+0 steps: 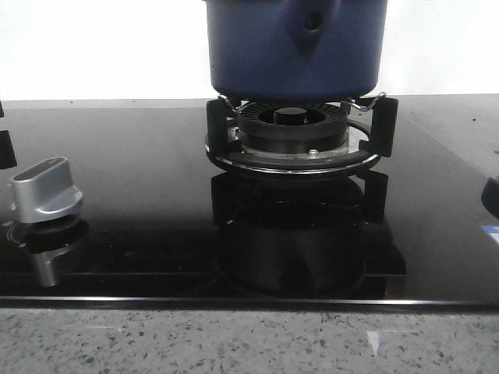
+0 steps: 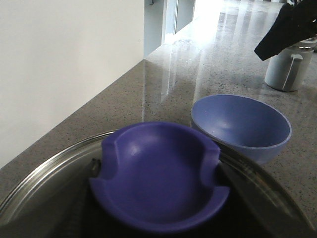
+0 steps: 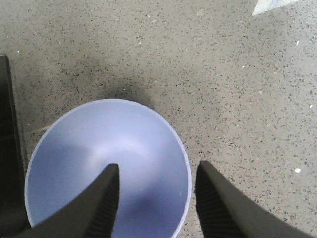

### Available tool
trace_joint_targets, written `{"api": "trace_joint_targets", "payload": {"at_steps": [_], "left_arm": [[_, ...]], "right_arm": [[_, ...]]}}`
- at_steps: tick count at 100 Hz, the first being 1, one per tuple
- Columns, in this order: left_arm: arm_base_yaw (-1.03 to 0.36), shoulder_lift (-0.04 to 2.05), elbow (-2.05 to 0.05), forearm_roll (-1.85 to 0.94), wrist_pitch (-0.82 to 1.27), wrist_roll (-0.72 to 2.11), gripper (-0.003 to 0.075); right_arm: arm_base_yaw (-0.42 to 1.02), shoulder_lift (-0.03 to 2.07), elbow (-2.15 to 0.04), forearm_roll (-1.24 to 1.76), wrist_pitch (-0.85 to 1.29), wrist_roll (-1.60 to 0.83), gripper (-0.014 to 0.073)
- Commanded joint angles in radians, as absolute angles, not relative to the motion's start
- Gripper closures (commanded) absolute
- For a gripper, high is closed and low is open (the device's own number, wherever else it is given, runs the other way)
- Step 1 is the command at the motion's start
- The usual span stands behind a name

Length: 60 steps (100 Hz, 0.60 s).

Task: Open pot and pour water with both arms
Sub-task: 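Lower the bowl onto the counter and open the right gripper, then lower the lid back onto the pot with the left gripper and release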

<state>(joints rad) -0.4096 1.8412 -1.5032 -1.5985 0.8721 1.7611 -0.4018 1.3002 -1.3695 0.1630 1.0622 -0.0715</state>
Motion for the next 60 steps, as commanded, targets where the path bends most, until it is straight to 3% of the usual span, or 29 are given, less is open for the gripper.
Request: {"api": "trace_joint_targets", "payload": {"at_steps": [1, 9, 19, 45, 60], "left_arm": [[-0.407, 1.794, -1.533, -1.673, 0.899, 1.761, 0.0318], [-0.389, 1.788, -1.533, -1.673, 0.904, 1.752, 0.0188], [-0.356, 1.759, -1.533, -1.689, 0.921, 1.742, 0.0115], [-0.212, 1.624, -1.535, -1.747, 1.004, 1.713, 0.0117], [-0.113, 1.533, -1.535, -1.747, 1.058, 1.670, 0.0162]], "right_arm": [[-0.407, 1.271, -1.390, 0.173, 1.011, -0.085, 0.0275], [-0.407, 1.271, -1.390, 0.173, 1.009, -0.085, 0.0275], [-0.407, 1.271, -1.390, 0.175, 1.009, -0.085, 0.0275], [-0.407, 1.271, -1.390, 0.210, 1.009, -0.085, 0.0275], [-0.407, 1.269, -1.390, 0.320, 1.009, -0.139, 0.0275]]}}
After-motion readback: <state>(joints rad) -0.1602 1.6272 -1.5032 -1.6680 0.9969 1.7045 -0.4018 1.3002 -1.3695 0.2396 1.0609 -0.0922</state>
